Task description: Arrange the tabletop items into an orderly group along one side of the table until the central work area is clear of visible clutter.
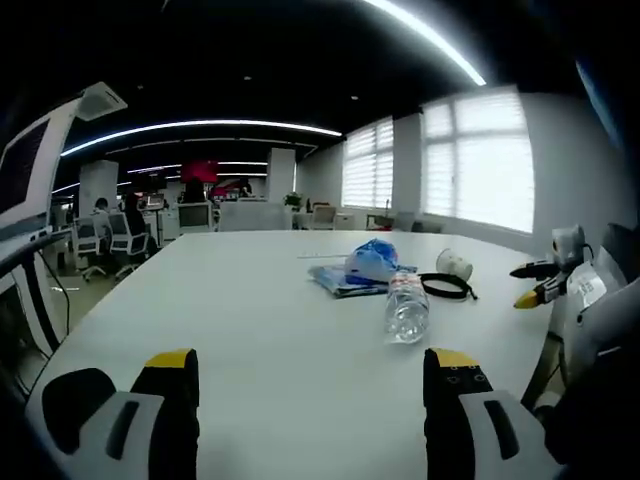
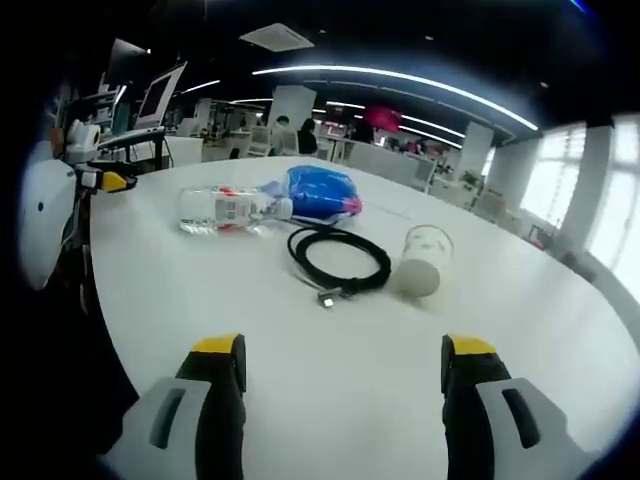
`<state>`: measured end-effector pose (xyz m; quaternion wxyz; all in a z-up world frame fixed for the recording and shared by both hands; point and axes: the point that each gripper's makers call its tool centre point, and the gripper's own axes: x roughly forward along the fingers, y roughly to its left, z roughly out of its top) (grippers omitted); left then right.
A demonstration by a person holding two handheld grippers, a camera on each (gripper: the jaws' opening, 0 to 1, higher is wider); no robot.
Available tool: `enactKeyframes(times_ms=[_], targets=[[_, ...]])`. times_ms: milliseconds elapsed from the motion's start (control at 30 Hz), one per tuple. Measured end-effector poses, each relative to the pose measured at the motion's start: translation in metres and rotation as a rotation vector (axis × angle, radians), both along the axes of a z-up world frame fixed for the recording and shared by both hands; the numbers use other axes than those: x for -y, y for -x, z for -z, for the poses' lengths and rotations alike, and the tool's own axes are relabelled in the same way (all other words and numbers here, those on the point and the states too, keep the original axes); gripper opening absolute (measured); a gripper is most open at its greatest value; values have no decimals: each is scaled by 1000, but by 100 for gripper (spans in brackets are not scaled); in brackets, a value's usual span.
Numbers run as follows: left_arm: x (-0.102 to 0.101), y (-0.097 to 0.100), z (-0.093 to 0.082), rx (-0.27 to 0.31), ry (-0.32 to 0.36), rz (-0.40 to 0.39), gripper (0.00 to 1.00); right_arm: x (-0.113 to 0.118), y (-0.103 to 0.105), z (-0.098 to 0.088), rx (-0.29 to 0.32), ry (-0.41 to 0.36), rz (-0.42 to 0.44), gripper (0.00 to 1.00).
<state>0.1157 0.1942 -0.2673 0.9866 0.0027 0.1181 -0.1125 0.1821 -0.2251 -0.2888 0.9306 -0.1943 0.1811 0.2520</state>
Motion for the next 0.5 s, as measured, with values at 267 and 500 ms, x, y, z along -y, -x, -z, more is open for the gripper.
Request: enactKeyframes(times_ms=[267, 500], targets=[[-4, -2, 5, -4, 12, -18, 93, 1, -1, 8, -25, -15, 11, 76], [0, -2, 10, -17, -18, -8, 93, 2, 0, 6, -25, -33, 13, 76]])
